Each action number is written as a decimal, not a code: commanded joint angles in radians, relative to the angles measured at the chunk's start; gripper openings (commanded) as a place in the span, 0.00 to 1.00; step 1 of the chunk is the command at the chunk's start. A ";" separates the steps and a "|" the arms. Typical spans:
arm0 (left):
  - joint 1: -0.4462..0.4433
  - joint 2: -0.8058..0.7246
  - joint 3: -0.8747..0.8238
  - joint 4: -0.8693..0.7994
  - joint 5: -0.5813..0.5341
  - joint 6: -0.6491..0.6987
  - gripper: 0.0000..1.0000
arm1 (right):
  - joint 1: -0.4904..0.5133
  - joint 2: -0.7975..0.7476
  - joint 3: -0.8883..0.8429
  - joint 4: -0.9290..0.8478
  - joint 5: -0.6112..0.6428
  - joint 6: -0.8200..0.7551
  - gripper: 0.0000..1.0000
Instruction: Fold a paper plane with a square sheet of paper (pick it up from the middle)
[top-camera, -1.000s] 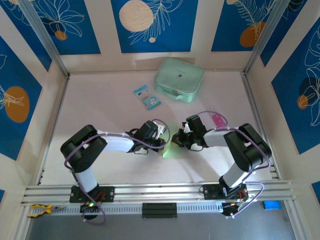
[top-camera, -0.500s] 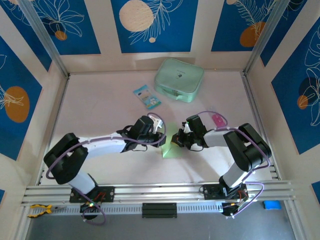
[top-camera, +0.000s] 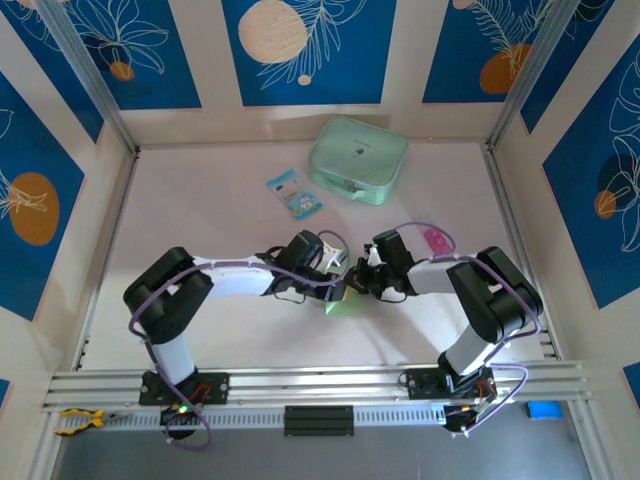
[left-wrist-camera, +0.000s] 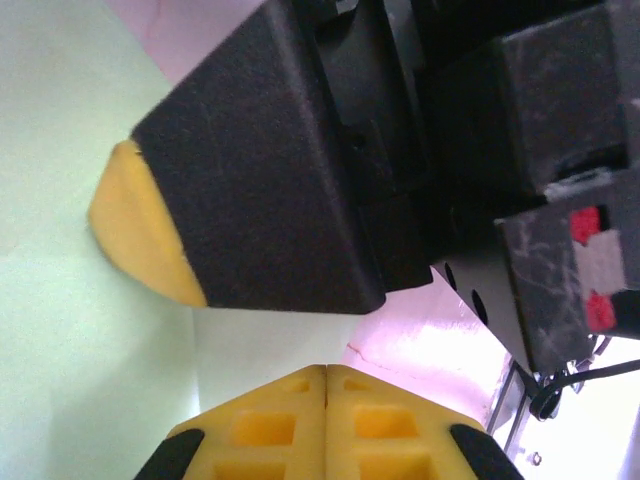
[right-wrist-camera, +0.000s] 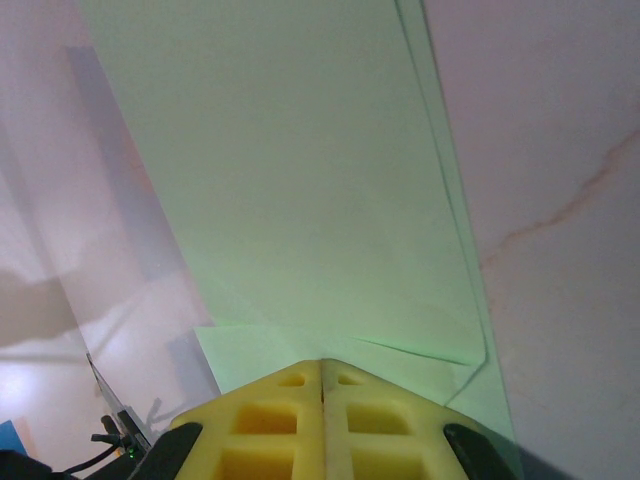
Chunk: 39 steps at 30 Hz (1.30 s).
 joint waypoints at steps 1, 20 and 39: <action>-0.005 0.032 0.036 -0.045 0.062 0.038 0.07 | -0.009 0.019 -0.036 -0.099 0.050 -0.009 0.00; -0.005 0.070 0.002 -0.139 0.020 0.088 0.07 | -0.014 0.018 -0.041 -0.111 0.051 -0.015 0.00; -0.006 -0.051 -0.161 -0.137 0.032 0.055 0.08 | -0.023 0.002 -0.046 -0.129 0.057 -0.021 0.00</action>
